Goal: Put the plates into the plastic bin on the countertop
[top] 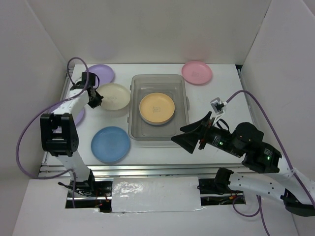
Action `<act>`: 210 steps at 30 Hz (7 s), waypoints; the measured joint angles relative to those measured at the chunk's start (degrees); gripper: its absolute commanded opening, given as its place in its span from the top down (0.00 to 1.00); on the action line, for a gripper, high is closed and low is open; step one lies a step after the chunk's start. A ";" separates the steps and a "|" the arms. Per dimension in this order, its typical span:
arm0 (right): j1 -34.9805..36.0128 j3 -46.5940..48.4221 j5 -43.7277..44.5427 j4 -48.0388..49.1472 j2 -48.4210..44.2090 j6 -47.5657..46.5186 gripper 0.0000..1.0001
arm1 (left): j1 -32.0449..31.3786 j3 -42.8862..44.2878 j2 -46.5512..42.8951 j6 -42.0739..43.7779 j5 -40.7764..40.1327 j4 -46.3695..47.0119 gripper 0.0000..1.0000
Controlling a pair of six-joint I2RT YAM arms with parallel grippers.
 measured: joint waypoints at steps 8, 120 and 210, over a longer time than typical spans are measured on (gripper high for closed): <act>0.20 1.81 2.78 -1.49 -0.61 -0.04 0.00 | -6.80 10.32 -17.25 -0.76 -11.26 -6.43 1.00; -11.10 -6.34 -13.64 0.35 0.00 -4.52 0.00 | 23.39 -32.85 -31.71 -13.70 5.38 8.22 0.01; -29.40 1.64 -14.40 -7.45 6.40 -2.10 0.00 | -24.74 13.25 8.68 1.70 10.21 -3.80 0.76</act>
